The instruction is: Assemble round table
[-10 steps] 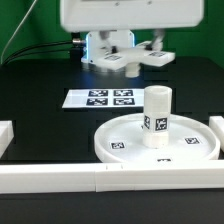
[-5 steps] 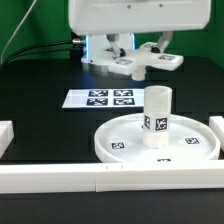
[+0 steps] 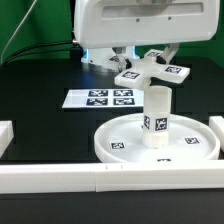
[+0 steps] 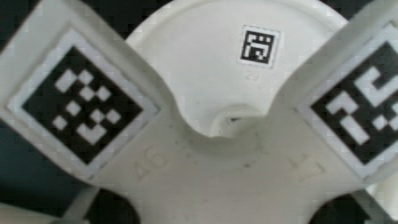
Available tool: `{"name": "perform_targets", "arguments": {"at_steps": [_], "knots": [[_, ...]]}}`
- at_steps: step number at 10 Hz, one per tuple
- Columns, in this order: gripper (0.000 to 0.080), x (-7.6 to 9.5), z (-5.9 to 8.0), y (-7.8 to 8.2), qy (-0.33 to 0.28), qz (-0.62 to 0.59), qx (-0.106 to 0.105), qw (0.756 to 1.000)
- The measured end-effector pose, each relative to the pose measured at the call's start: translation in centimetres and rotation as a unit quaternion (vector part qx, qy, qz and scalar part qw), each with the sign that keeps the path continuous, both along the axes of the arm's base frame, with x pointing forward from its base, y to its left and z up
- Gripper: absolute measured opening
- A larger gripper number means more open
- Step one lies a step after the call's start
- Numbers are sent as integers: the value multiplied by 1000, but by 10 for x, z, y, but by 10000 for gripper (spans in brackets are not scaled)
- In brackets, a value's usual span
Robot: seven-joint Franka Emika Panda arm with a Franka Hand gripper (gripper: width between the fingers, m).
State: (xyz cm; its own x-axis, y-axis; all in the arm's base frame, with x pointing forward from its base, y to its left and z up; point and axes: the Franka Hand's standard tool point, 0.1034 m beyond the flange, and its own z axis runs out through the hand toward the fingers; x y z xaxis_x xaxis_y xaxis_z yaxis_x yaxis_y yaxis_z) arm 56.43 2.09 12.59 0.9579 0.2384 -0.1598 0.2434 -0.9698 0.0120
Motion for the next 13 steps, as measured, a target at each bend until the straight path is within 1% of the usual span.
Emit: {"name": "perform_targets", "arguments": {"at_steps": [2, 3, 6, 7, 8, 10, 13], "knots": [[446, 8, 7, 24, -29, 10, 1, 1000], [446, 9, 7, 29, -40, 25, 0, 999], [446, 9, 5, 27, -40, 24, 0, 999], [446, 7, 2, 26, -47, 26, 1, 999], [446, 2, 0, 25, -47, 25, 1, 999], [446, -4, -2, 22, -43, 25, 1, 999], [446, -3, -3, 18, -46, 23, 1, 999]]}}
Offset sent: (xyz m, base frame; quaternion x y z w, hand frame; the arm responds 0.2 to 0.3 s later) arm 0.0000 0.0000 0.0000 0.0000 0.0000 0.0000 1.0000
